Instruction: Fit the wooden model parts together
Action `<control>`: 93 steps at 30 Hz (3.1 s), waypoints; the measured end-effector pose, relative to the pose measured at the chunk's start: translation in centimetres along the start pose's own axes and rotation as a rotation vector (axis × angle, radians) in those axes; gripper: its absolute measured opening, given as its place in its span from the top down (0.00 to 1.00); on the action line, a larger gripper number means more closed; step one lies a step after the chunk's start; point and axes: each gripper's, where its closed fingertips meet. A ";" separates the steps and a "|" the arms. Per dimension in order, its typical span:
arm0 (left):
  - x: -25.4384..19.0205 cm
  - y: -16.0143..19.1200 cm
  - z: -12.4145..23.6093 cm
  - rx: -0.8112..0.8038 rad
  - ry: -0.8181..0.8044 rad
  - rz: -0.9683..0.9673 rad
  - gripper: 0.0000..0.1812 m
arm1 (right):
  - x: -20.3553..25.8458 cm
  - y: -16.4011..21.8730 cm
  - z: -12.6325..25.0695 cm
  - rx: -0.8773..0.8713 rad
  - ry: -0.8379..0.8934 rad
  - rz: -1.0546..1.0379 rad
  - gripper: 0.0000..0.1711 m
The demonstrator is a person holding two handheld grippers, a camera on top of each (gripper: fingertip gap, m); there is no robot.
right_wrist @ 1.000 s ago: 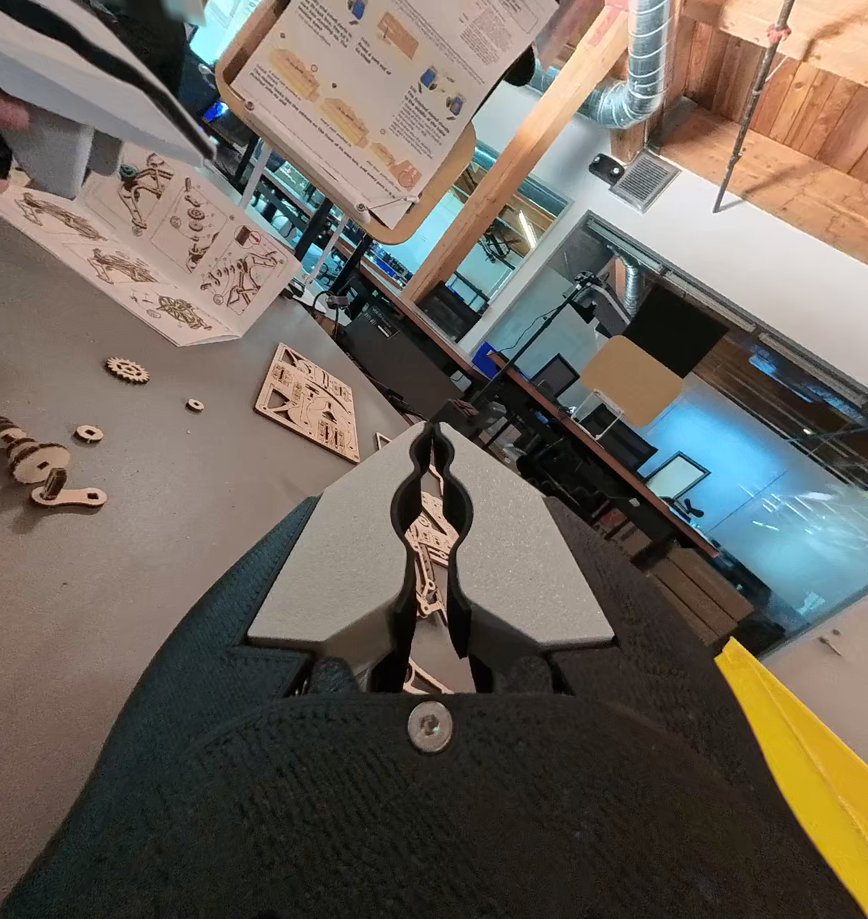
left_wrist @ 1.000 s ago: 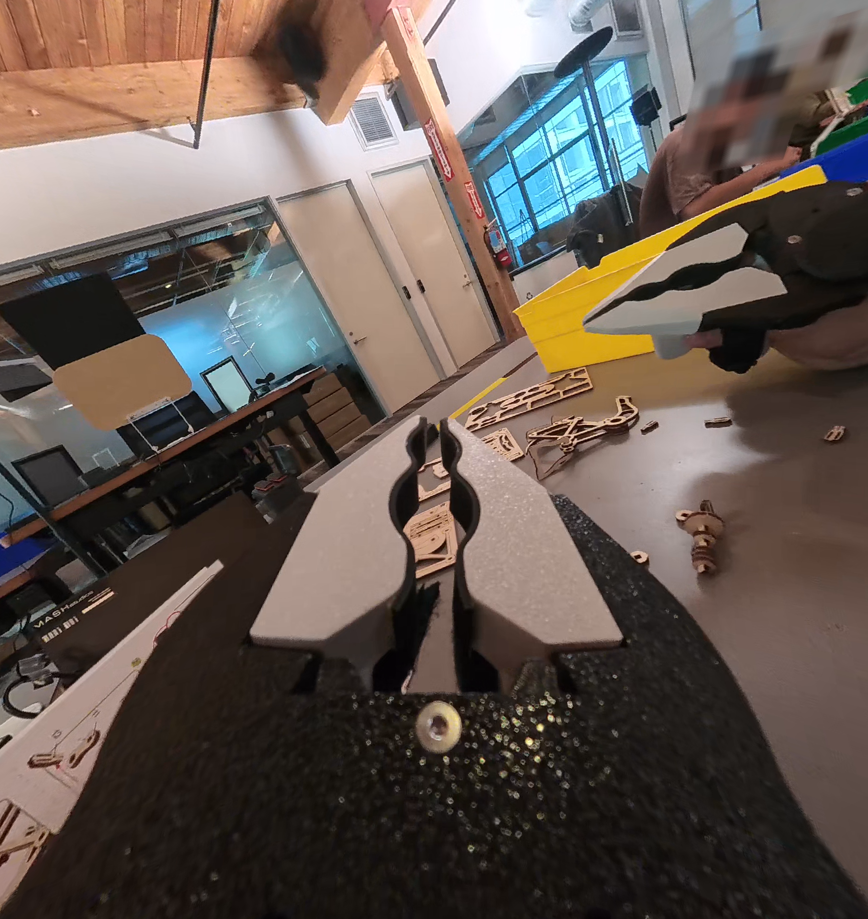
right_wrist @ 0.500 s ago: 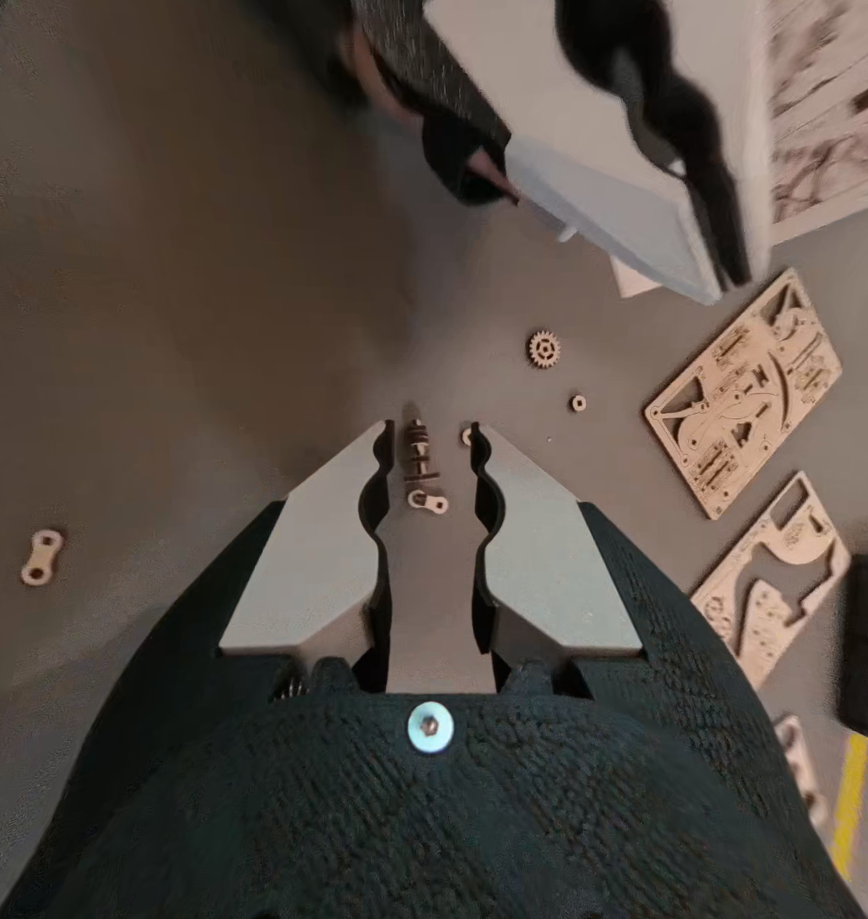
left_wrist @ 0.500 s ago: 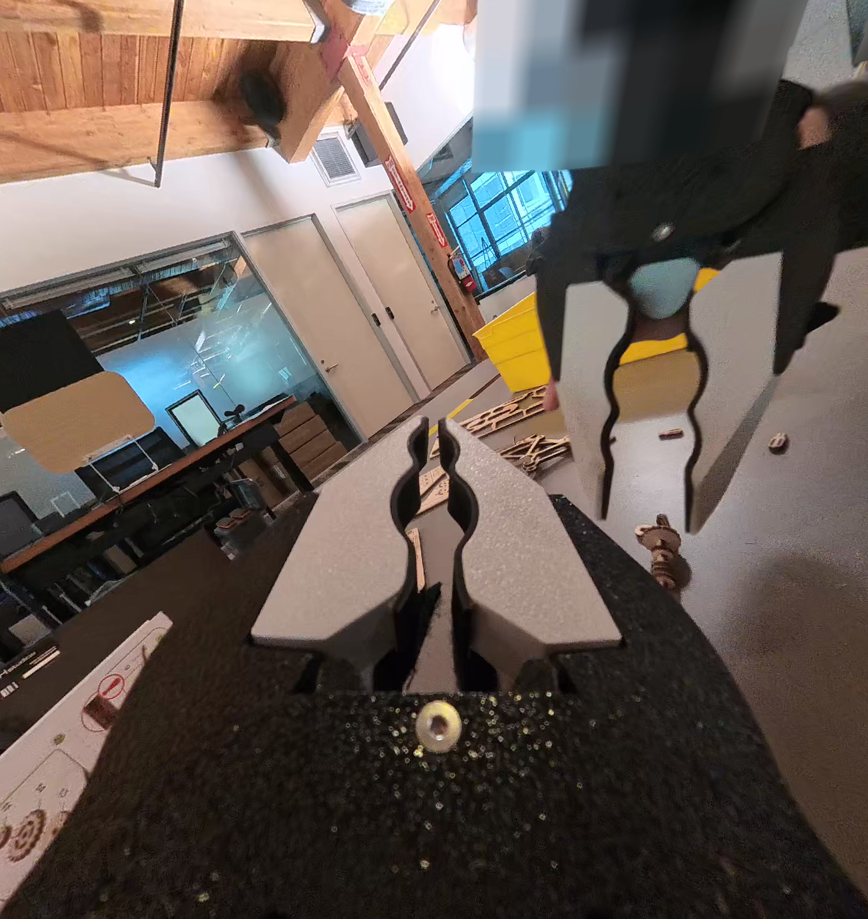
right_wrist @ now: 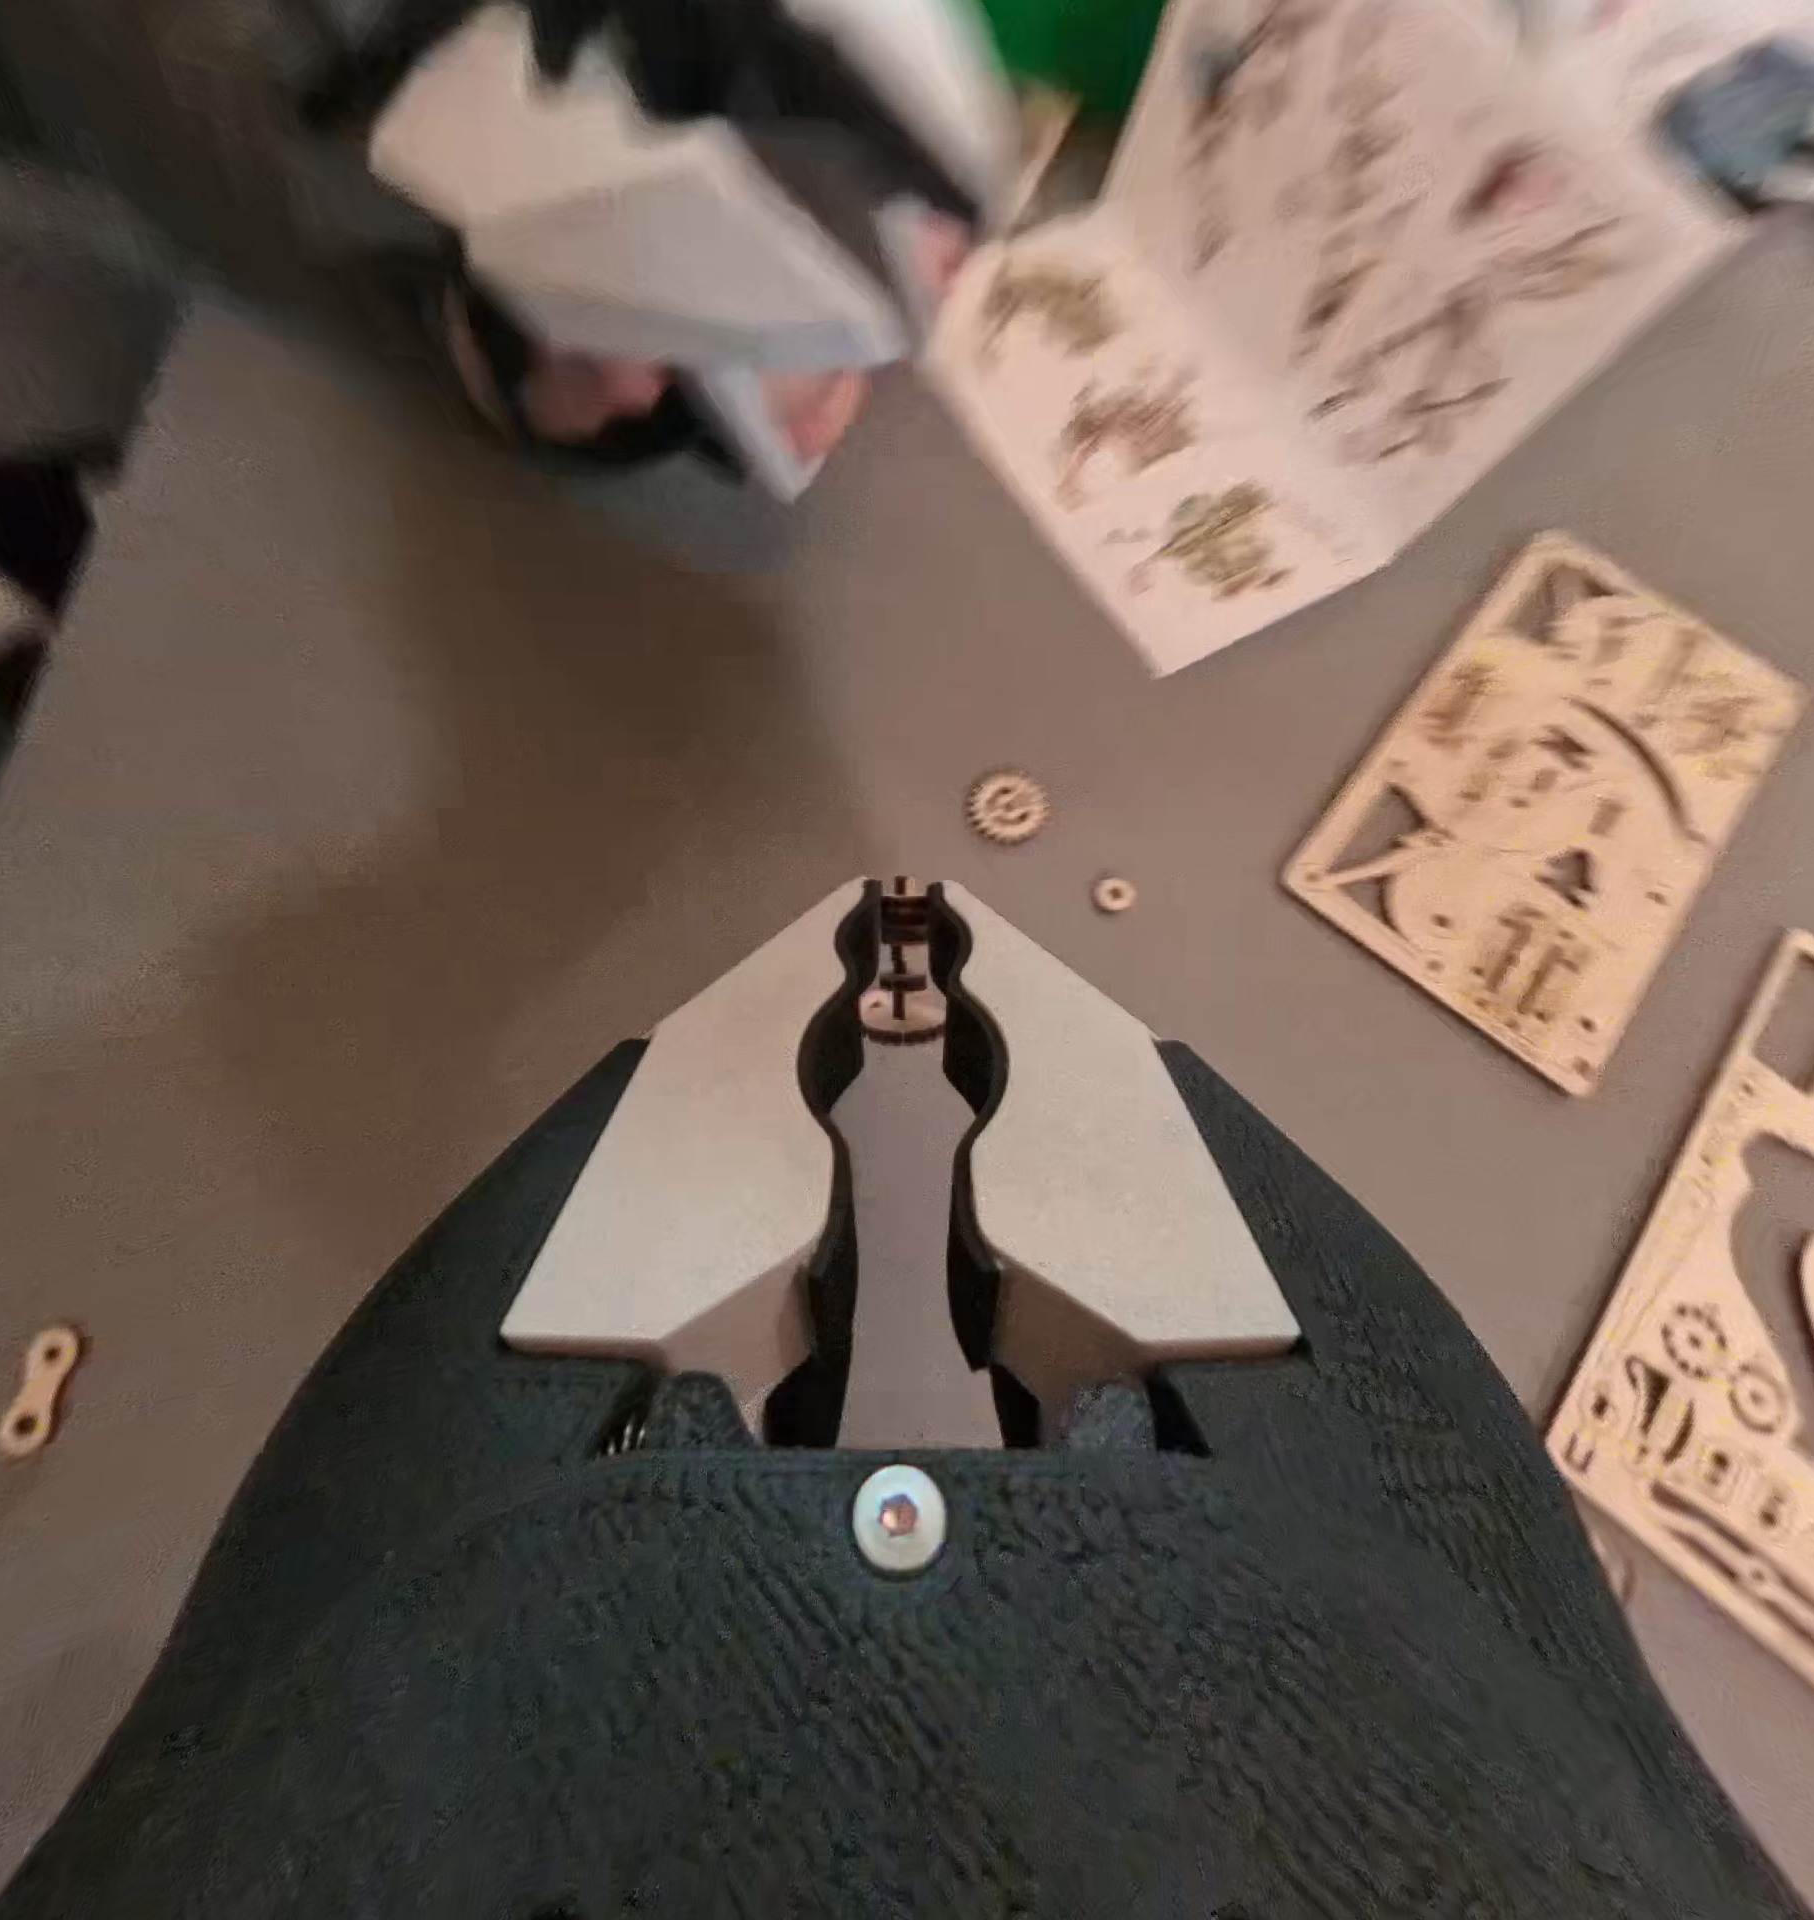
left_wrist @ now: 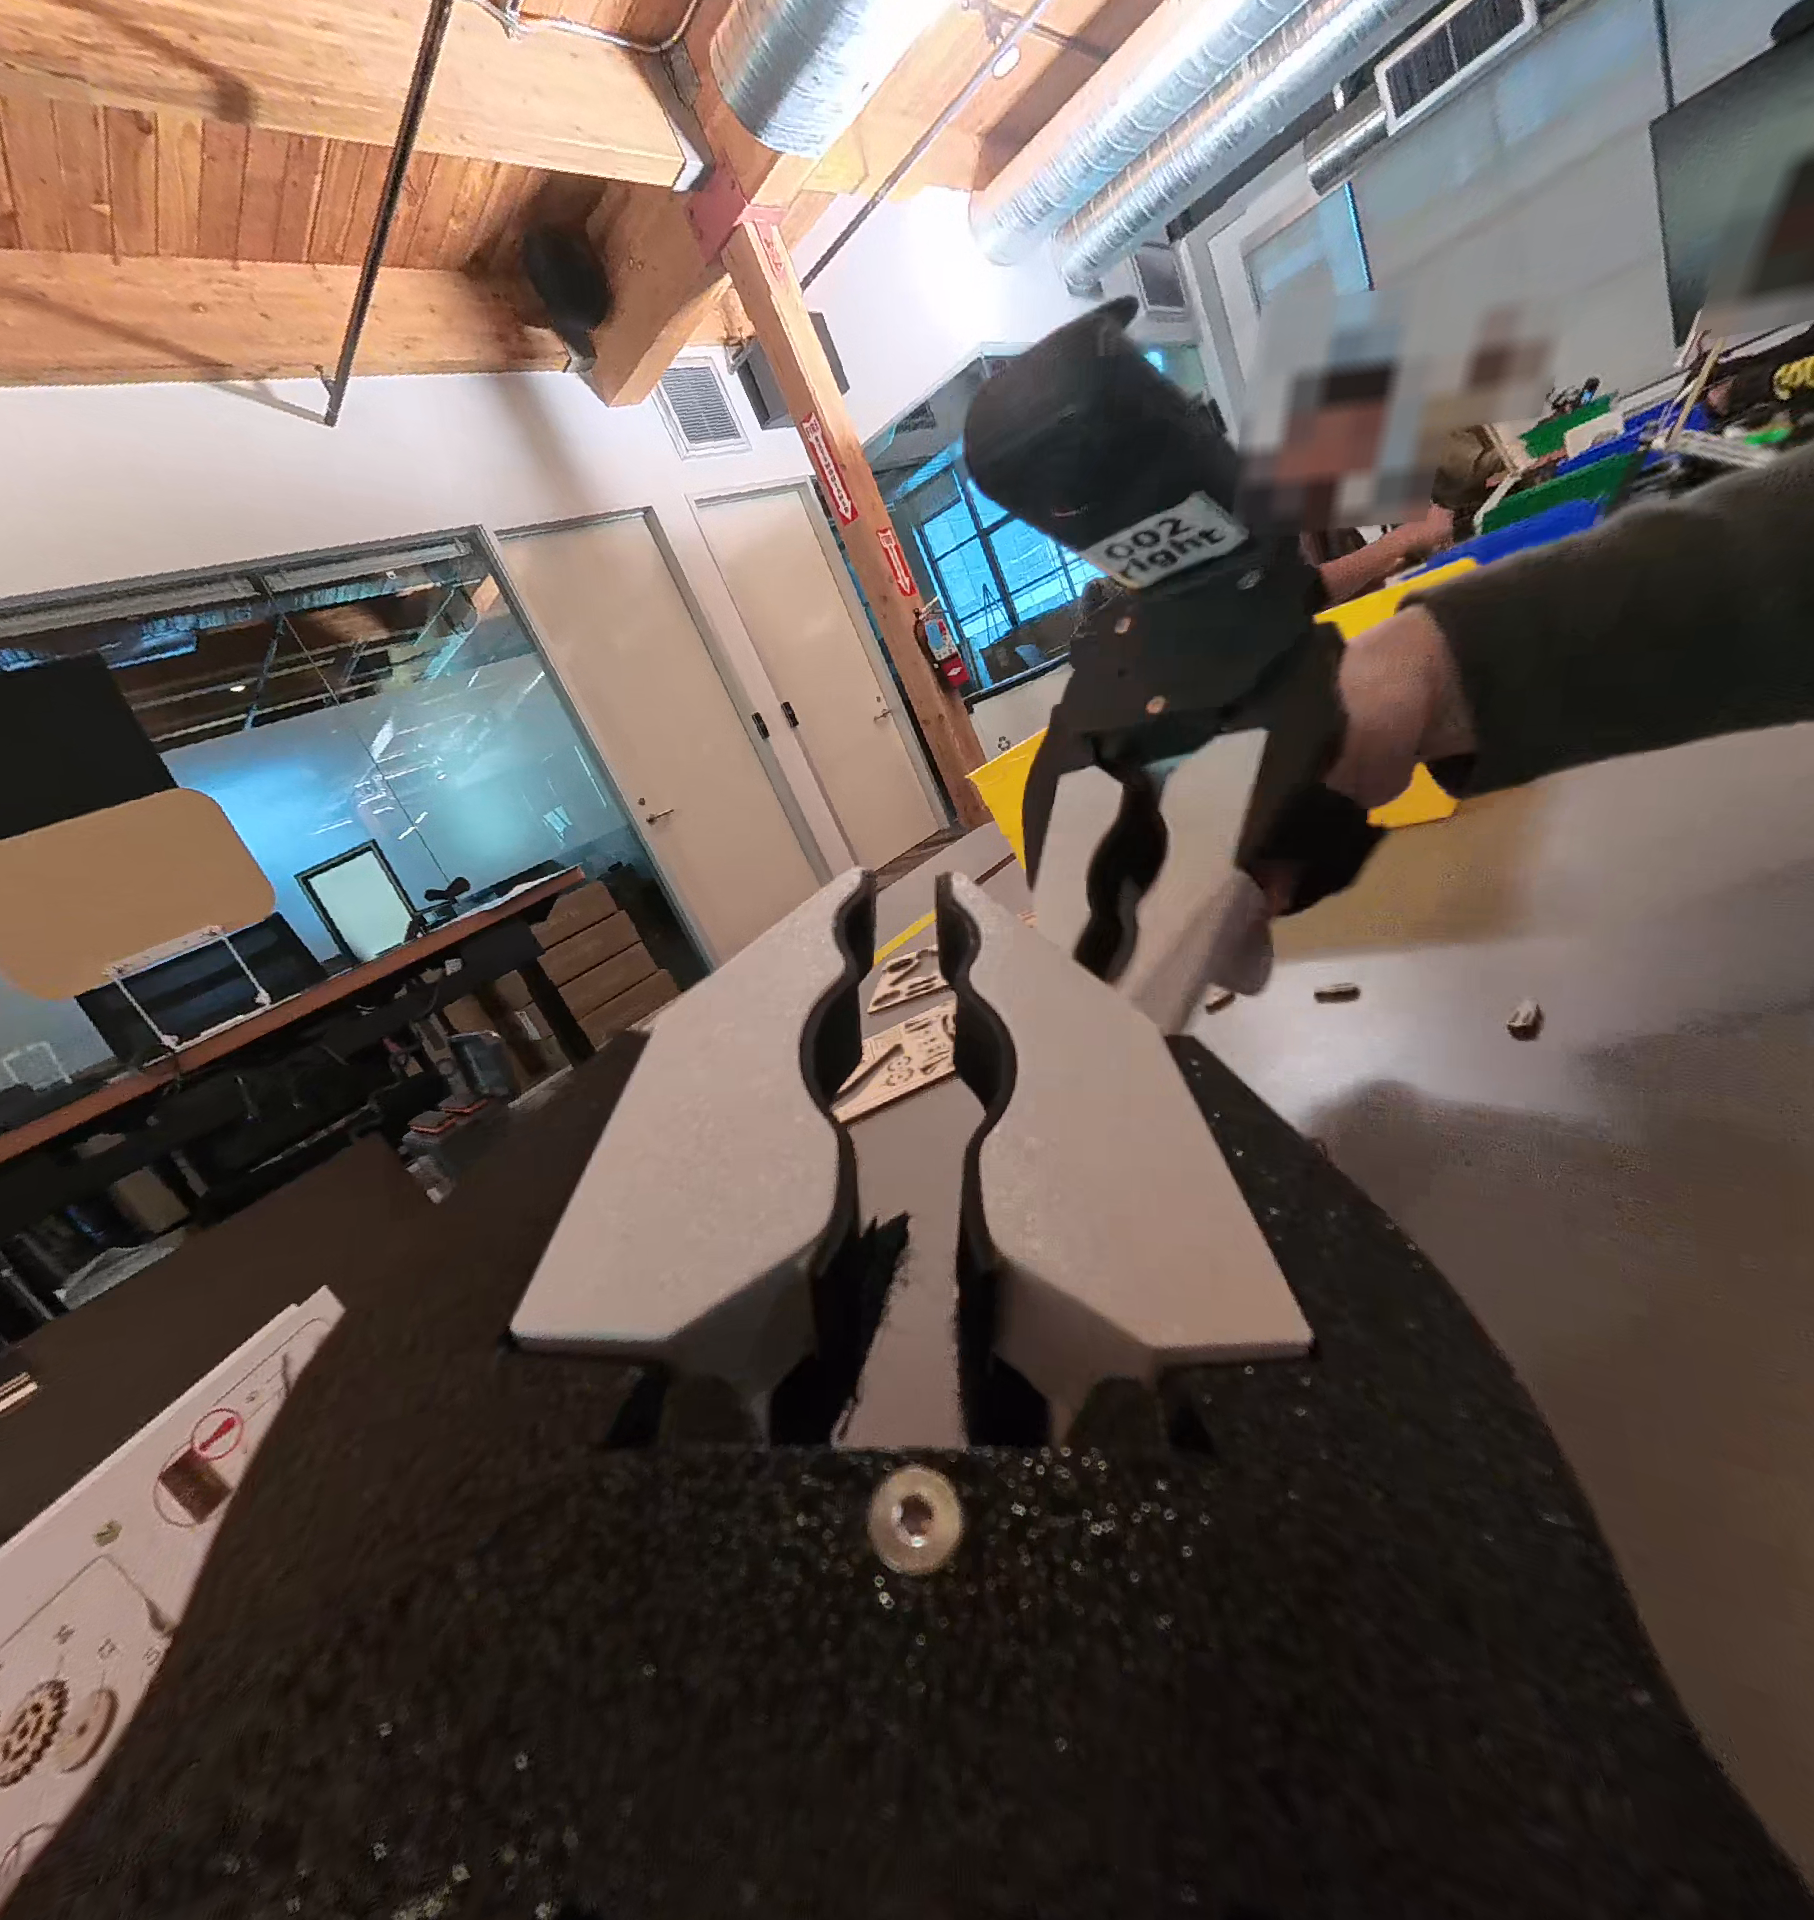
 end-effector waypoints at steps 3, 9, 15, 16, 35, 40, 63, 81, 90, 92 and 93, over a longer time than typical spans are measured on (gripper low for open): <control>-0.3 0.6 -0.5 0.046 0.001 -0.029 0.94 | -1.9 -0.2 2.3 -0.229 0.007 -0.196 0.96; -4.3 5.1 -3.3 0.366 0.160 0.104 0.71 | -2.7 -1.6 4.7 -0.548 0.015 -0.268 0.96; -7.4 4.4 -5.8 0.356 0.264 0.324 0.72 | -0.1 -3.6 6.7 -0.694 -0.088 -0.167 0.96; -7.6 3.9 -6.1 0.331 0.270 0.347 0.75 | 0.4 -3.6 6.8 -0.691 -0.104 -0.151 0.96; -12.0 9.0 -4.9 0.678 0.354 0.169 0.93 | 3.0 2.8 4.5 -0.164 0.142 0.075 0.93; -12.0 8.8 -4.6 0.660 0.335 0.033 0.85 | 3.6 3.6 5.3 -0.156 0.049 0.032 0.96; -14.7 8.8 -1.9 0.632 0.586 -0.158 0.93 | 4.3 6.3 3.9 -0.024 -0.046 -0.080 0.96; -14.9 10.1 -2.8 0.672 0.539 -0.444 1.00 | 4.2 6.3 3.9 -0.070 -0.081 -0.168 0.96; -14.9 10.2 -2.8 0.708 0.533 -0.381 1.00 | 4.3 6.4 4.0 -0.068 -0.088 -0.164 0.96; -14.9 10.2 -2.8 0.711 0.532 -0.372 1.00 | 4.3 6.5 4.1 -0.070 -0.097 -0.166 0.96; -14.9 10.2 -2.8 0.714 0.532 -0.366 1.00 | 4.3 6.5 4.1 -0.077 -0.101 -0.171 0.96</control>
Point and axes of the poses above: each gripper's, where its closed fingertips meet, z back along the fingers, y out of its underside, x = y × z across the jaws, and after that the axes turned 3 degrees about z, right-handed
